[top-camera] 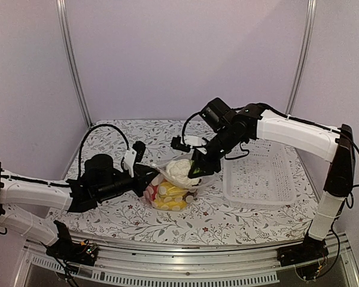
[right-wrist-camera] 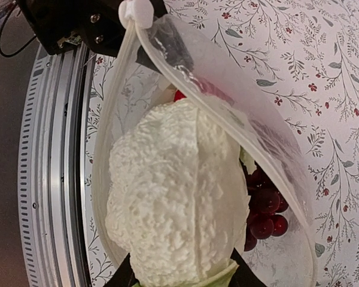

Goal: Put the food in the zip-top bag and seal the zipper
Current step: Place the fake vegetable in the zipper food storage bag.

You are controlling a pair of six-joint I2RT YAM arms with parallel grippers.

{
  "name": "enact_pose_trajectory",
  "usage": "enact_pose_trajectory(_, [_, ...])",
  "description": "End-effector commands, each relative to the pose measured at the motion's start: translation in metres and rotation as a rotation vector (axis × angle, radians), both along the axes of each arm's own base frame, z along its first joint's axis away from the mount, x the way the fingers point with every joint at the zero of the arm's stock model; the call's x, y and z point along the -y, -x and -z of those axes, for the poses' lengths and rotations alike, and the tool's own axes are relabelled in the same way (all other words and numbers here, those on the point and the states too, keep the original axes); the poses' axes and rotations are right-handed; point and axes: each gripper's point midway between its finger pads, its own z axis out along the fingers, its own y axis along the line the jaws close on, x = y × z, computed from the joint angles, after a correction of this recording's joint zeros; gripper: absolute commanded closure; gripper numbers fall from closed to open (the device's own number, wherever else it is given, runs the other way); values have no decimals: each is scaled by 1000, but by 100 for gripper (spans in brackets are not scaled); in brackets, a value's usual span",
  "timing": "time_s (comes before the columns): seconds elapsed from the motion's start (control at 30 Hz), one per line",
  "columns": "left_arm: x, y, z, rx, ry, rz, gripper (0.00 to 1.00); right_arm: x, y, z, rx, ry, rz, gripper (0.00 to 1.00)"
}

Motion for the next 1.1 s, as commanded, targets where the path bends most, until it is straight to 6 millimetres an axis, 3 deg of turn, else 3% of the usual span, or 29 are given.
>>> enact_pose_trajectory(0.0, [10,5,-16,49,70,44,100,-9,-10,-1,21,-8,31,65])
enact_pose_trajectory(0.4, [11,7,-16,64,69,58,100,-9,-13,10,3,33,41,64])
enact_pose_trajectory(0.77, [13,10,-18,69,72,80,97,-8,-14,6,18,34,48,63])
enact_pose_trajectory(1.07, [8,11,-19,70,66,69,88,-9,-13,6,11,30,40,62])
